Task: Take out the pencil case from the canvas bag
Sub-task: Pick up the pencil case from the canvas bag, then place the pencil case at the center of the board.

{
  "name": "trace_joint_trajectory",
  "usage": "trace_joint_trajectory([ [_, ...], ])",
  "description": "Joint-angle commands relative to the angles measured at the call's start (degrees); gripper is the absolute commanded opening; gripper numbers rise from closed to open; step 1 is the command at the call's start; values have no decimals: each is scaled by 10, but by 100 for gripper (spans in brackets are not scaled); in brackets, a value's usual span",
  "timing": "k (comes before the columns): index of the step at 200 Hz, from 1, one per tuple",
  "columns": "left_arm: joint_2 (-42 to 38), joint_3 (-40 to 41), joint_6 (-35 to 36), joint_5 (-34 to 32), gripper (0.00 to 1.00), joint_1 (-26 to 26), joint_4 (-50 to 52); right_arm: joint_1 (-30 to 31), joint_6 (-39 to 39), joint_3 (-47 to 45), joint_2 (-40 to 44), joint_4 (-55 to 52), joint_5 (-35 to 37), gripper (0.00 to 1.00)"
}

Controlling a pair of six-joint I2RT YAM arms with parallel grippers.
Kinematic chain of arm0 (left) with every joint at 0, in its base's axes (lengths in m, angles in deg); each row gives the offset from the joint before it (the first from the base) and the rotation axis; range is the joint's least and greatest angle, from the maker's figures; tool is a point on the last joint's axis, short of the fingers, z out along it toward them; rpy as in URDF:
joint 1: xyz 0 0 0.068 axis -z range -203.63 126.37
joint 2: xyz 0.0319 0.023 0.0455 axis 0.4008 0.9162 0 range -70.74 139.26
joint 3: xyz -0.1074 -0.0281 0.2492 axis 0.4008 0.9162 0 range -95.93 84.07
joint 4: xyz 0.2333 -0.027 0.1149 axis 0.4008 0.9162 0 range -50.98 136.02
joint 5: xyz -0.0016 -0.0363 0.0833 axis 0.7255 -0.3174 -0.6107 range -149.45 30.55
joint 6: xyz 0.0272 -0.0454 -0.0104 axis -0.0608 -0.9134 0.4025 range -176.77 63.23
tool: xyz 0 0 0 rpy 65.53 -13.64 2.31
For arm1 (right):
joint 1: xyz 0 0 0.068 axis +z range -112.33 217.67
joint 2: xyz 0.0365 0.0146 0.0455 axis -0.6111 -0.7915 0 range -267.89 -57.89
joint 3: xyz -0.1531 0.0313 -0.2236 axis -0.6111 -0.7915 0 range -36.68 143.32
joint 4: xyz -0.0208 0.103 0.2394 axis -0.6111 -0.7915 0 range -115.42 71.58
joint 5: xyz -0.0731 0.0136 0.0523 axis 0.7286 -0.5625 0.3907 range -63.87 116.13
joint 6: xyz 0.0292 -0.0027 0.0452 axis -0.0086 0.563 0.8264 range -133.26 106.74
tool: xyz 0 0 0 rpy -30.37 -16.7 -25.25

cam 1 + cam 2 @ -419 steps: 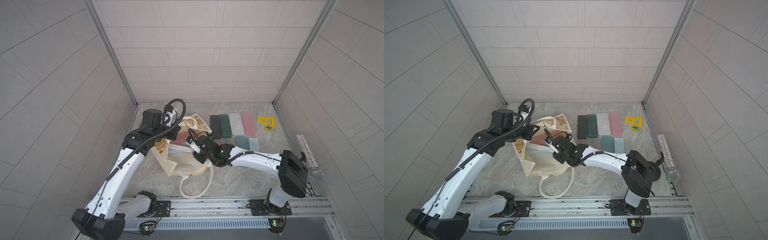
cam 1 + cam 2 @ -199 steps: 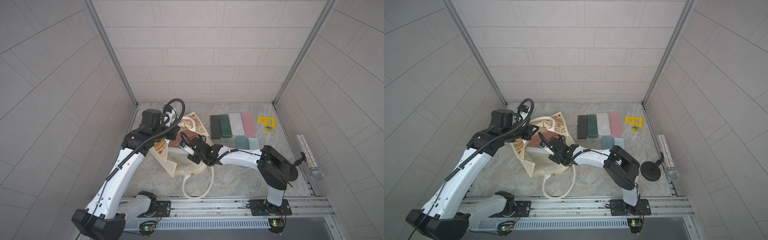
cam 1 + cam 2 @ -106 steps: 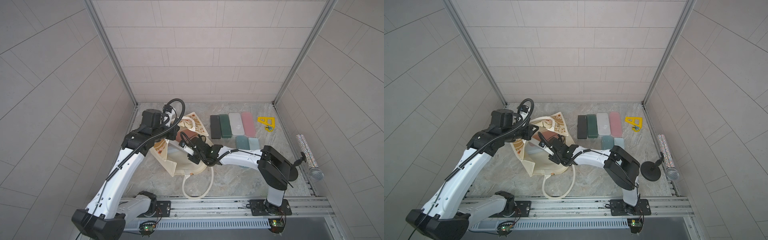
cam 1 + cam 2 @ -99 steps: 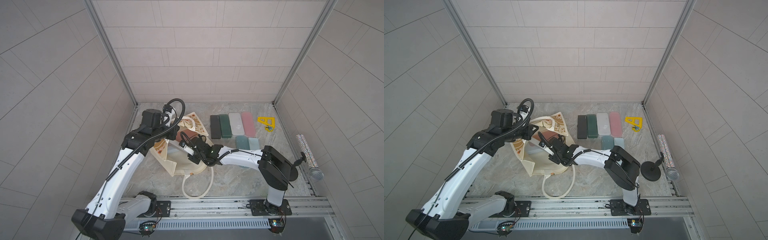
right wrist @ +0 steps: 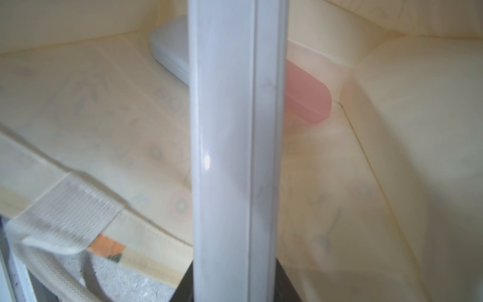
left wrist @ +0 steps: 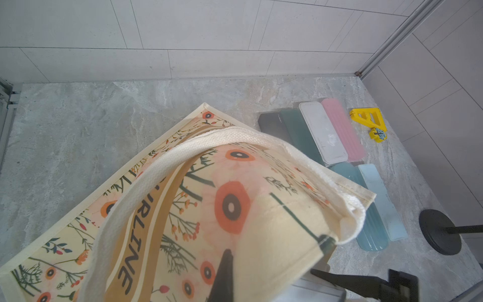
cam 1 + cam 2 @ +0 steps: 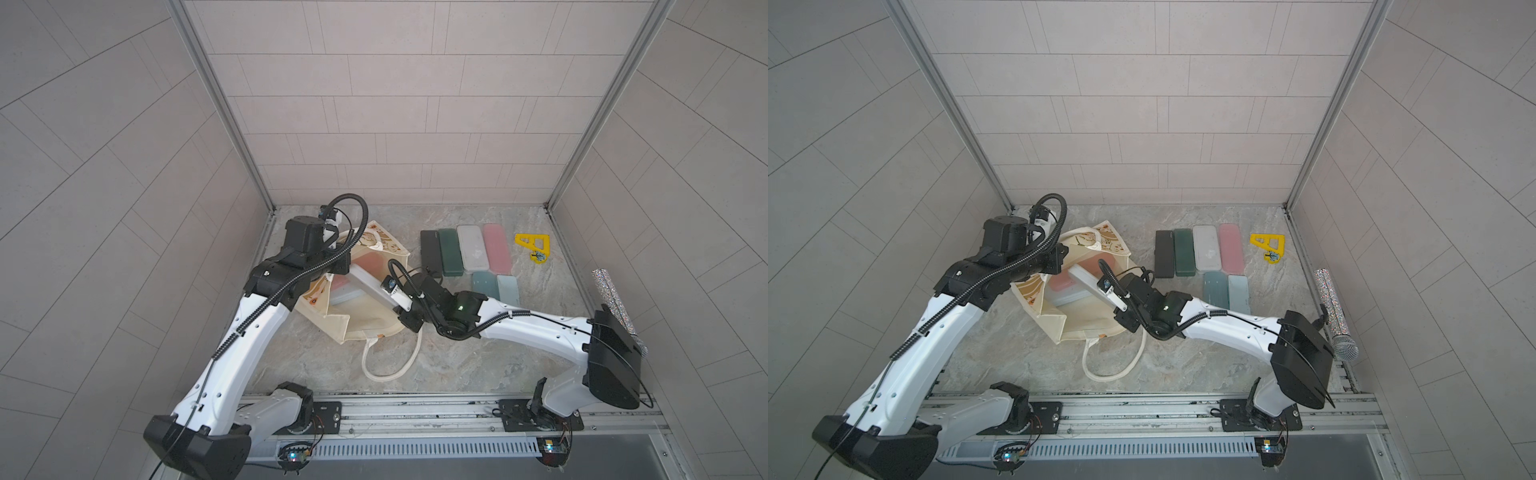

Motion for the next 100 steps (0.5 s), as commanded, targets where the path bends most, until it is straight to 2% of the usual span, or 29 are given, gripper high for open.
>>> trace_joint_trajectory([
  [1,9,-29,-14,-56,0,-2,4,6,20,-19,48,-56,1,29],
  [26,22,-45,-26,-137,0,-4,27,11,50,-52,100,-62,30,29],
  [49,25,-50,-46,-203,0,-11,38,12,119,-80,143,-66,67,29],
  [71,17,-40,-53,-224,0,-18,33,12,206,-123,189,-65,106,28],
  [100,17,-28,-59,-204,0,-26,25,11,311,-171,229,-112,176,23],
])
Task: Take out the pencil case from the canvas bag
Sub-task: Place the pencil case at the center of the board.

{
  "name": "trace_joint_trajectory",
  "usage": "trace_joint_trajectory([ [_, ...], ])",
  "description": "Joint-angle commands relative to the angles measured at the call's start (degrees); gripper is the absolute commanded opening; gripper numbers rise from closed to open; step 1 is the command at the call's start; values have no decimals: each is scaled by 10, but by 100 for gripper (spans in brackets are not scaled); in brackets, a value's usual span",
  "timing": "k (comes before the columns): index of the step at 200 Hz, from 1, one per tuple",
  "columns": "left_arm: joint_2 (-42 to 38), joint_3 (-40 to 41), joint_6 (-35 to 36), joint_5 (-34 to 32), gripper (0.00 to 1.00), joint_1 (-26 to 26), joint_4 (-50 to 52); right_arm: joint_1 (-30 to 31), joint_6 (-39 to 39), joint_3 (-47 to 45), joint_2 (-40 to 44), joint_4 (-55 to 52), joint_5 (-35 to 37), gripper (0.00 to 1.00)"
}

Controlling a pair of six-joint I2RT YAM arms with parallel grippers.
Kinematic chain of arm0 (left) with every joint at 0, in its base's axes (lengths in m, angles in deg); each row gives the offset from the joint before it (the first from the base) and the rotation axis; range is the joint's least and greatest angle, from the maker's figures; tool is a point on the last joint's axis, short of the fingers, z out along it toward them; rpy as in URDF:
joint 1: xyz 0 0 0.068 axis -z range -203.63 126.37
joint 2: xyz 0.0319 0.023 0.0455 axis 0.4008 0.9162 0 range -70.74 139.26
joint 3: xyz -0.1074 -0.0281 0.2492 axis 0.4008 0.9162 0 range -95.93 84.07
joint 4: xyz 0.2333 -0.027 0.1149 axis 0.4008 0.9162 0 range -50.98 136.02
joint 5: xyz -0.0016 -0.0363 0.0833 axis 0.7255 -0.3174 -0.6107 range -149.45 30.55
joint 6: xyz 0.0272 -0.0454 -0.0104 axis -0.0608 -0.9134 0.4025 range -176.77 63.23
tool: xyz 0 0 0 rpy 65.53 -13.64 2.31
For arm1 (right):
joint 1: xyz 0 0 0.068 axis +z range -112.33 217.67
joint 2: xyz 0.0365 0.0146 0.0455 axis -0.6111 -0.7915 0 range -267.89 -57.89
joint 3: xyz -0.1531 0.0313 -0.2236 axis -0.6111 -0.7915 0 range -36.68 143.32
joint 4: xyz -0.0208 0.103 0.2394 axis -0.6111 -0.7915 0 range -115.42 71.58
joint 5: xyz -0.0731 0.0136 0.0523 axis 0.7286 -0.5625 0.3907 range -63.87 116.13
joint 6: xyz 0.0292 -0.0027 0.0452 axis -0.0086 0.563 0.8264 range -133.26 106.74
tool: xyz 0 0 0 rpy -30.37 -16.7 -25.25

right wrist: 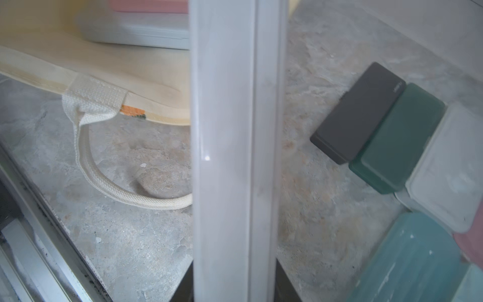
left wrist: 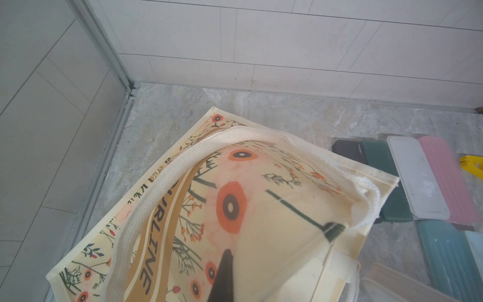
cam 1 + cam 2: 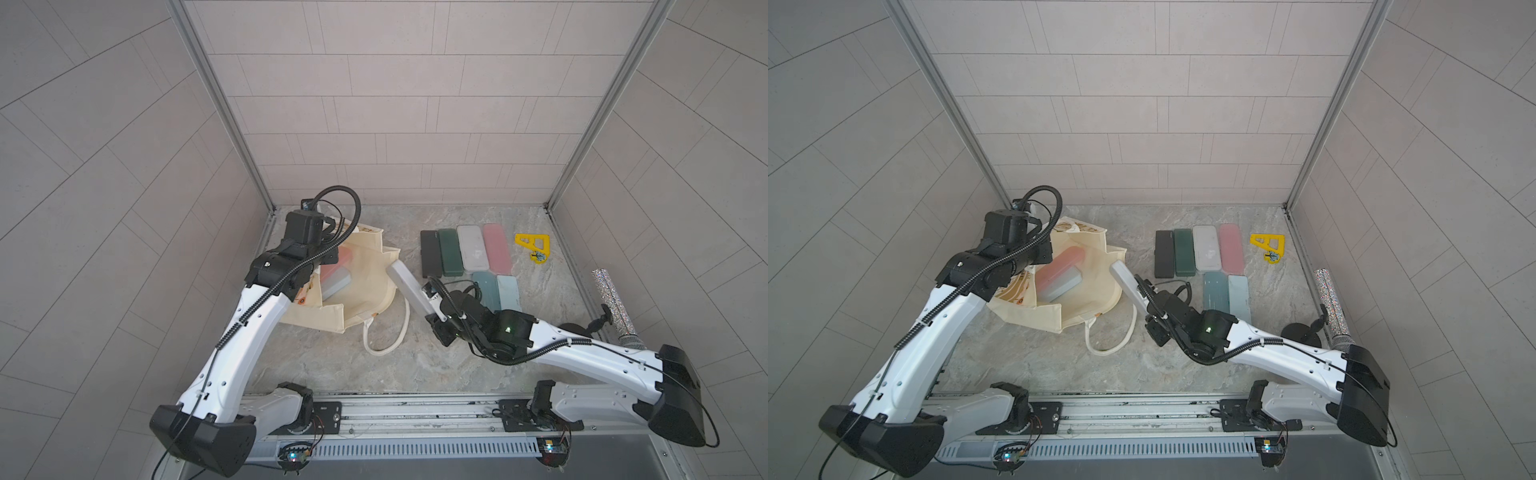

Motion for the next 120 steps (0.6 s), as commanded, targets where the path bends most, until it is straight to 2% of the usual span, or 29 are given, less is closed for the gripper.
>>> trace_joint_trajectory([
  [1,-9,3,-18,-19,0,-7,-4,0,125,-26,27,-45,83,23],
  [27,-11,16,-27,19,0,-21,-18,0,180,-49,40,-96,127,23],
  [53,-19,28,-40,72,0,-44,-37,-7,226,-51,25,-136,140,23],
  [93,-22,46,-45,147,0,-67,-58,-10,263,-8,-81,-187,131,24],
  [120,-24,53,-43,164,0,-70,-64,-11,274,44,-156,-245,157,23],
])
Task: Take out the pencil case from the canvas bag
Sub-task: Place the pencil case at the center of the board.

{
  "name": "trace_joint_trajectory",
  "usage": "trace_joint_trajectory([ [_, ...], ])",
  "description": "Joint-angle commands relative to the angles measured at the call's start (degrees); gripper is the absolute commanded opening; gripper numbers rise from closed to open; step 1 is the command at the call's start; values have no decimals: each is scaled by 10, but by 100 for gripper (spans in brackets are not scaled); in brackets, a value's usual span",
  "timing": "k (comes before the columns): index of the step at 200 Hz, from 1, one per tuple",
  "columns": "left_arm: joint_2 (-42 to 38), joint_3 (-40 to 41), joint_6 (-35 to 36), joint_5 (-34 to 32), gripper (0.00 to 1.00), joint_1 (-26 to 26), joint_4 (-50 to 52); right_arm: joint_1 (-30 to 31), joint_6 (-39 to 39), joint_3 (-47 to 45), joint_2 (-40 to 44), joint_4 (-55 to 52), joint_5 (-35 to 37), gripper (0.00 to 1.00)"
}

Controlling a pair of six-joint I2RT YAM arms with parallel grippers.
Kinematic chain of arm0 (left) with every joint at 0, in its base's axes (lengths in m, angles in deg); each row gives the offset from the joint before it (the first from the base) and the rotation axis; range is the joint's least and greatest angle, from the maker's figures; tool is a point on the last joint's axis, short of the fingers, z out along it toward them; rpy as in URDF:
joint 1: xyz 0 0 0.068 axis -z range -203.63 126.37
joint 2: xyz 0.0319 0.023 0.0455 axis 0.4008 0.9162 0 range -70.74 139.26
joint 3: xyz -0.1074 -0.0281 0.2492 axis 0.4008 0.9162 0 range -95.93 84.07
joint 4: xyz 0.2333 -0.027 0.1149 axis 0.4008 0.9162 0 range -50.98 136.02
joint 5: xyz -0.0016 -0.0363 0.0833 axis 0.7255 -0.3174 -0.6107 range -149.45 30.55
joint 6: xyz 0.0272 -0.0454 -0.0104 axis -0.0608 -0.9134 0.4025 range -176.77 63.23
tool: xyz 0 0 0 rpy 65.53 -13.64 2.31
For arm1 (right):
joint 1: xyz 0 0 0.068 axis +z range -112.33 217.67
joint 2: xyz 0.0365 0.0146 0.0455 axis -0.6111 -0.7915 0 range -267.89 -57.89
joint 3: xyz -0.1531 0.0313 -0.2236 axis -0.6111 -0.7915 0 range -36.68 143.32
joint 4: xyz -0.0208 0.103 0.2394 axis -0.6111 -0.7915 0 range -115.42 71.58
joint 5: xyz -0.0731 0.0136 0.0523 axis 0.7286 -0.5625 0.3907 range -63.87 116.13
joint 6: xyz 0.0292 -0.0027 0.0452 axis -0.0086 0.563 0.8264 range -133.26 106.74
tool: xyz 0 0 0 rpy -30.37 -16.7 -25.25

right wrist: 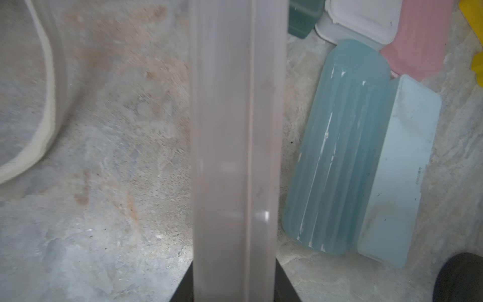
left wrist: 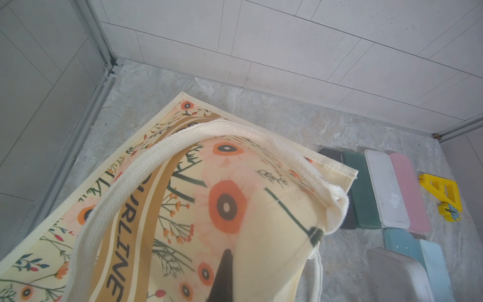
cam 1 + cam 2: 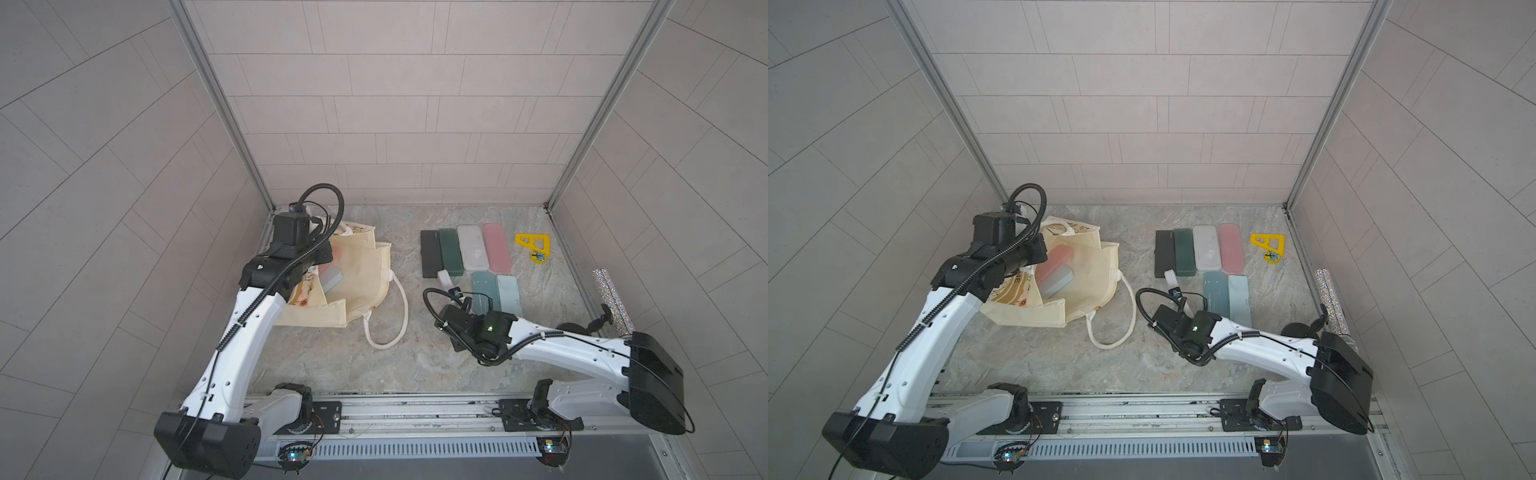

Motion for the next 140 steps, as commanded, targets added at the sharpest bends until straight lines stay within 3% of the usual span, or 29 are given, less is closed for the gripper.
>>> trace_joint_trajectory([
  [1,-12,9,-10,40,0,-5,-19,-1,37,46,-43,-71,46,23],
  [78,-38,15,-8,-26,0,-5,-10,-17,27,113,-155,-139,84,26],
  [140,-37,18,-8,-23,0,-5,-13,-16,23,124,-189,-153,79,34],
])
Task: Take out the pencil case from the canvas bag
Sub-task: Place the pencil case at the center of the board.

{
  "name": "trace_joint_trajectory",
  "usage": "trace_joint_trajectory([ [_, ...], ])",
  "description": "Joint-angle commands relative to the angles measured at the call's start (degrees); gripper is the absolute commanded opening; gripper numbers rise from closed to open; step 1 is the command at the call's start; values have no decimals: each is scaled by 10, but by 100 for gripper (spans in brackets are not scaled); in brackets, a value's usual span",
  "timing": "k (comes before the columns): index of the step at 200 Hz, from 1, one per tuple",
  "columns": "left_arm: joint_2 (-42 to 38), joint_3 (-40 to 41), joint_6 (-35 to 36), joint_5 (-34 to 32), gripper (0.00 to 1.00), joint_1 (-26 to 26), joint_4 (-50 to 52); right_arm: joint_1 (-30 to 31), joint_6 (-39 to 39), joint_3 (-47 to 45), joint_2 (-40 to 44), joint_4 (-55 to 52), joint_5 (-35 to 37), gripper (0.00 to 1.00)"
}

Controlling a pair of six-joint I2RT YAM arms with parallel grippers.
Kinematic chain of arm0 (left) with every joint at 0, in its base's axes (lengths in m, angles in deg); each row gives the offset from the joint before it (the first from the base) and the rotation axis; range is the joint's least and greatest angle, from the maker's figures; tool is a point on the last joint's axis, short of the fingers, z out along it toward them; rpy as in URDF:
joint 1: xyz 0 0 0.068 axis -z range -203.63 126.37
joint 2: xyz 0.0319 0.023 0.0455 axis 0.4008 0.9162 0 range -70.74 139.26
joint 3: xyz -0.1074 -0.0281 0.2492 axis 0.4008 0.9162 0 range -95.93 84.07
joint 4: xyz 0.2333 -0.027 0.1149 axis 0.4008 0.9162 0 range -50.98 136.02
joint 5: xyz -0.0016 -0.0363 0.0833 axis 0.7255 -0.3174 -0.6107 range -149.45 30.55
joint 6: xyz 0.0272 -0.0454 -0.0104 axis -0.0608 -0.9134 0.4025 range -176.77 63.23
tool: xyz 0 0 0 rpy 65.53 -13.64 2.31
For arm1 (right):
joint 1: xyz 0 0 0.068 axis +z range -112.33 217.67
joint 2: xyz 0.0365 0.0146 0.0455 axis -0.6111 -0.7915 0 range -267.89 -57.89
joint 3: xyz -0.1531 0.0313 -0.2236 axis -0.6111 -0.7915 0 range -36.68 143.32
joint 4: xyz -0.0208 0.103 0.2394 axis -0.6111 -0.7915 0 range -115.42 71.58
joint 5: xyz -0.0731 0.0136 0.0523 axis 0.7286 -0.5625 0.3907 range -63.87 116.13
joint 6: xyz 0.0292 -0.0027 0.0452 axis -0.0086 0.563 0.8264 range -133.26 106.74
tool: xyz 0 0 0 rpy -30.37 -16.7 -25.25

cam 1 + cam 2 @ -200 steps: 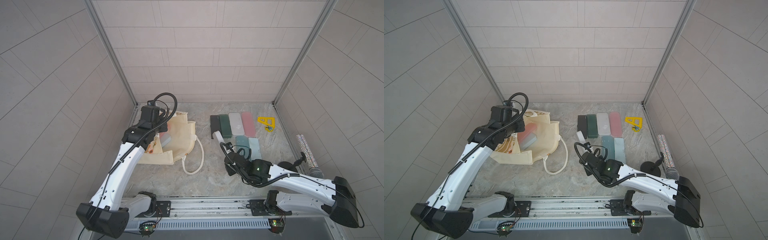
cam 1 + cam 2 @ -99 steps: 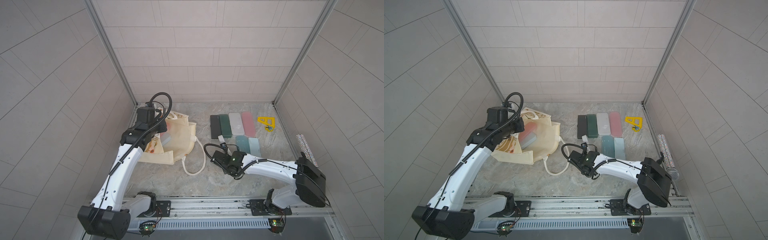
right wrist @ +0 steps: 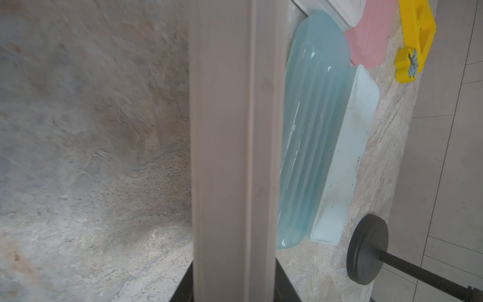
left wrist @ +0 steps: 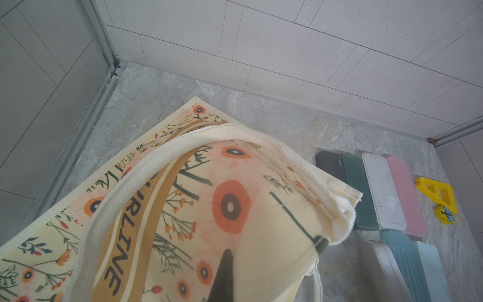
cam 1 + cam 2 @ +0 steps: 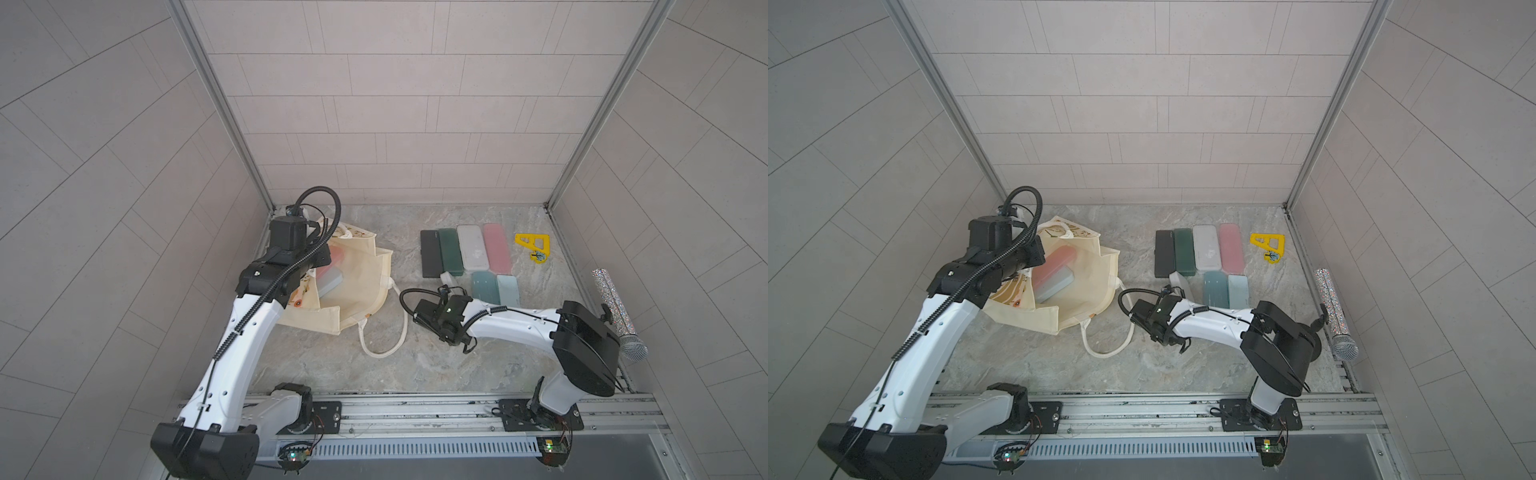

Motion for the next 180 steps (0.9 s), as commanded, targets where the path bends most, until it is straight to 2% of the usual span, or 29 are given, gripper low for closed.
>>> trace_joint_trajectory([
  [1,-12,3,-5,-4,0,-3,-8,1,5,9,-12,-19,17,35],
  [56,-12,3,-4,-4,0,-2,-7,9,-3,16,-33,1,-9,50],
  [103,-11,4,-4,1,0,-3,-8,20,-11,16,-11,30,-24,62],
  [151,-11,7,3,23,0,-2,-10,21,-39,-22,60,141,-92,68],
  [180,-22,11,9,38,0,-2,-13,-7,-67,-38,91,173,-112,65],
])
